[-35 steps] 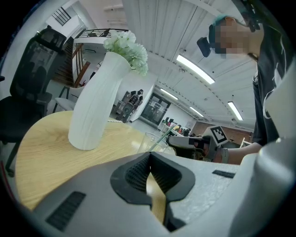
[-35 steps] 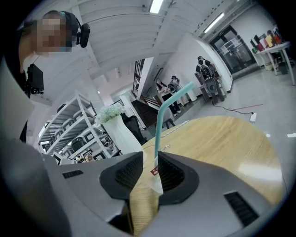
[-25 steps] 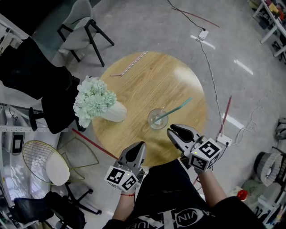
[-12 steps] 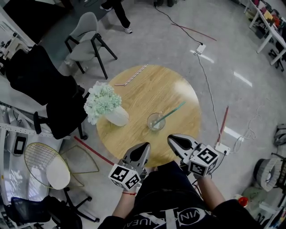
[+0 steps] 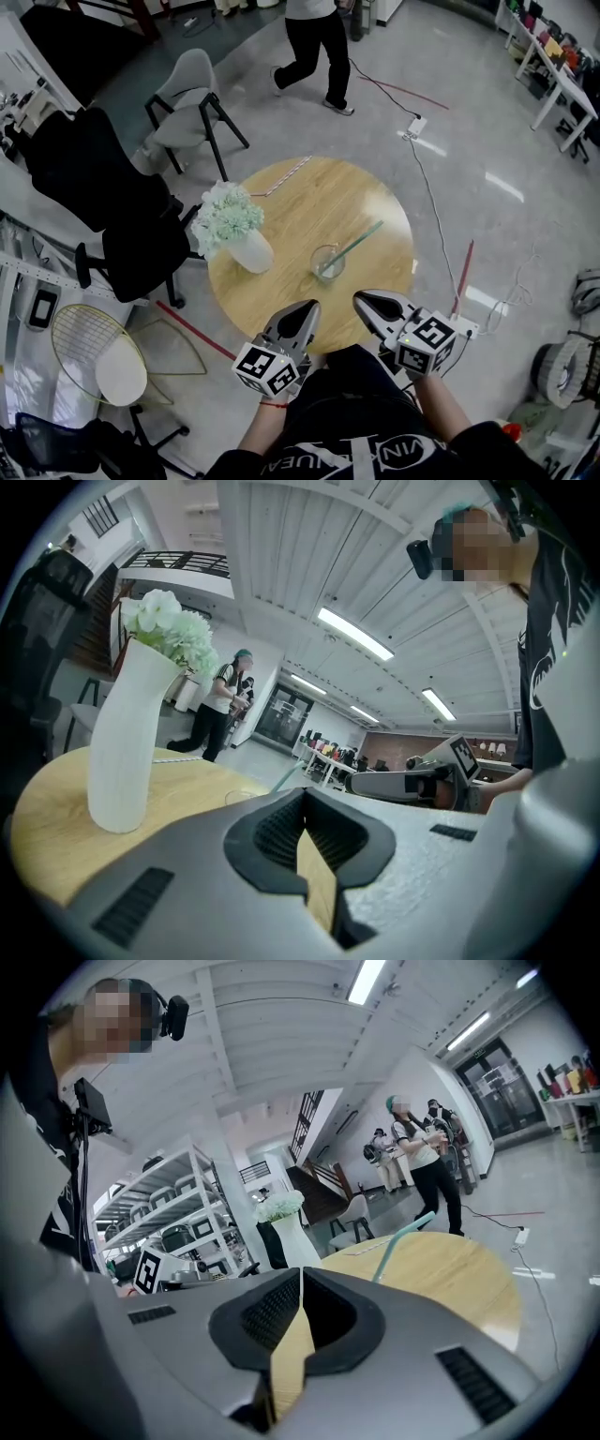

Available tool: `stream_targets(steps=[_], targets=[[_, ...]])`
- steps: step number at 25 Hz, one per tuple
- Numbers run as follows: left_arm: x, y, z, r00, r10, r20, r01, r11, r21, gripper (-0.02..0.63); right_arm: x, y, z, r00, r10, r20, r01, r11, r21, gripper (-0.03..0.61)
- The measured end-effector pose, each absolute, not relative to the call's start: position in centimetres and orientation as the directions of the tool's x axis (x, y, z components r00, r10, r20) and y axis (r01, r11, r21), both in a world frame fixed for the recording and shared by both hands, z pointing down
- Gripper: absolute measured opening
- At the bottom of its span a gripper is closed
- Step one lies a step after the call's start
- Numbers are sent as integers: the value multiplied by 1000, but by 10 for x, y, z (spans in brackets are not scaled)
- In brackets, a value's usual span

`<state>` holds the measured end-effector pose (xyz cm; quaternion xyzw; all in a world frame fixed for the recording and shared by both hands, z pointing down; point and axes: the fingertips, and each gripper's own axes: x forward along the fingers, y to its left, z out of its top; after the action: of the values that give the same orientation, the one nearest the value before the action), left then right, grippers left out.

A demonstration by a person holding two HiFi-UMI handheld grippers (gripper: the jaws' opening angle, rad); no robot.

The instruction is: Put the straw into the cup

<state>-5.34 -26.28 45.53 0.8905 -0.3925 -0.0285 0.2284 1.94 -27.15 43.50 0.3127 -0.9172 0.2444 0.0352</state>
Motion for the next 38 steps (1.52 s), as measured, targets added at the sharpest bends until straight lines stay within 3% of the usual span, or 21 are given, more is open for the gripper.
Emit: stream_targets(steps=[38], targets=[[-62,-234,436,688,-722,68,-681,-610,405,8,5,-241,417,-809,-539,235,-587,723,-365,12]])
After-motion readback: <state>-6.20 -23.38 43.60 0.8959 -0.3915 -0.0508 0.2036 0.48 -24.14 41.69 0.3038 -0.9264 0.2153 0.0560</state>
